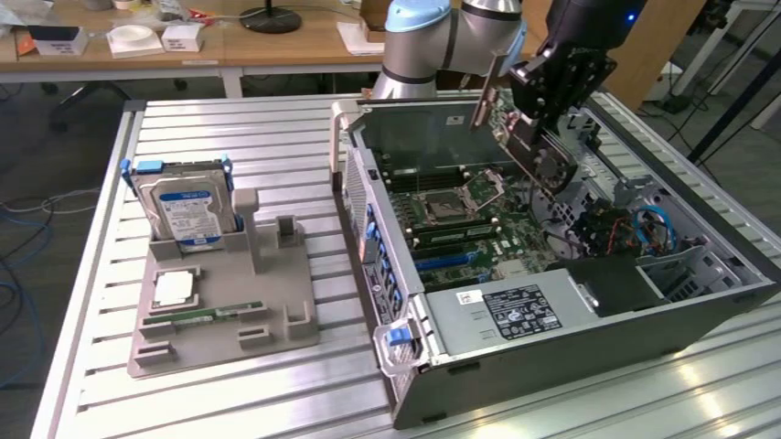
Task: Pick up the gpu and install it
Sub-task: 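Insert the gpu into the slot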
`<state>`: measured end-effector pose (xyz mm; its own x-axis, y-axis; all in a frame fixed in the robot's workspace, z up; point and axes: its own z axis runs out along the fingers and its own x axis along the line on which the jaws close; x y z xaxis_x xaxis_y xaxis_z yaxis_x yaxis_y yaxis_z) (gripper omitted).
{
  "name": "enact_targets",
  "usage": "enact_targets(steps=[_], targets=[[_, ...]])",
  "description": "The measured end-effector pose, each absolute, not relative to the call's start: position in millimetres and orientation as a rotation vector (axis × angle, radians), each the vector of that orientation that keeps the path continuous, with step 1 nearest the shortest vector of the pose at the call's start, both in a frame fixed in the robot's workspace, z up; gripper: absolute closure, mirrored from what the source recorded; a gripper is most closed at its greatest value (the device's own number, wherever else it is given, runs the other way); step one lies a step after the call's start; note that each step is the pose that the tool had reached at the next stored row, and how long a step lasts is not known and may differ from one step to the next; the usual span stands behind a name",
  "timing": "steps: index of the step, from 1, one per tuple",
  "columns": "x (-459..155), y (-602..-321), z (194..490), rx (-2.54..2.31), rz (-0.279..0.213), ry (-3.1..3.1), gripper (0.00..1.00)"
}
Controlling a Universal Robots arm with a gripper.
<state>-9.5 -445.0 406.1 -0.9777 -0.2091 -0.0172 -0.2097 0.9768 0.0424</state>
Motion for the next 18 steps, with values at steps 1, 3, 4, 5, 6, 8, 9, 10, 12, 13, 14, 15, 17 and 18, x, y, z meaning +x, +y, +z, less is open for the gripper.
enact_targets(steps=[1, 3, 4, 5, 6, 8, 9, 10, 12, 13, 14, 15, 17, 18], targets=[[-9.5, -445.0, 406.1, -0.341, 0.069, 3.110, 0.74], [-9.5, -444.9, 406.1, -0.365, 0.069, 3.107, 0.74], [-9.5, -444.9, 406.1, -0.377, 0.069, 3.106, 0.74], [-9.5, -445.0, 406.1, -0.389, 0.069, 3.105, 0.74], [-9.6, -445.0, 406.1, -0.402, 0.069, 3.103, 0.74], [-9.5, -445.0, 406.1, -0.426, 0.069, 3.101, 0.74], [-9.5, -445.0, 406.1, -0.438, 0.069, 3.099, 0.74], [-9.6, -445.0, 406.1, -0.449, 0.069, 3.098, 0.74], [-9.5, -444.9, 406.2, -0.472, 0.069, 3.095, 0.74], [-9.6, -445.0, 406.2, -0.484, 0.070, 3.093, 0.74], [-9.5, -445.0, 406.1, -0.496, 0.070, 3.091, 0.74], [-9.5, -445.0, 406.1, -0.506, 0.070, 3.090, 0.74], [-9.5, -445.0, 406.1, -0.518, 0.070, 3.088, 0.74], [-9.6, -444.9, 406.1, -0.518, 0.070, 3.088, 0.74]])
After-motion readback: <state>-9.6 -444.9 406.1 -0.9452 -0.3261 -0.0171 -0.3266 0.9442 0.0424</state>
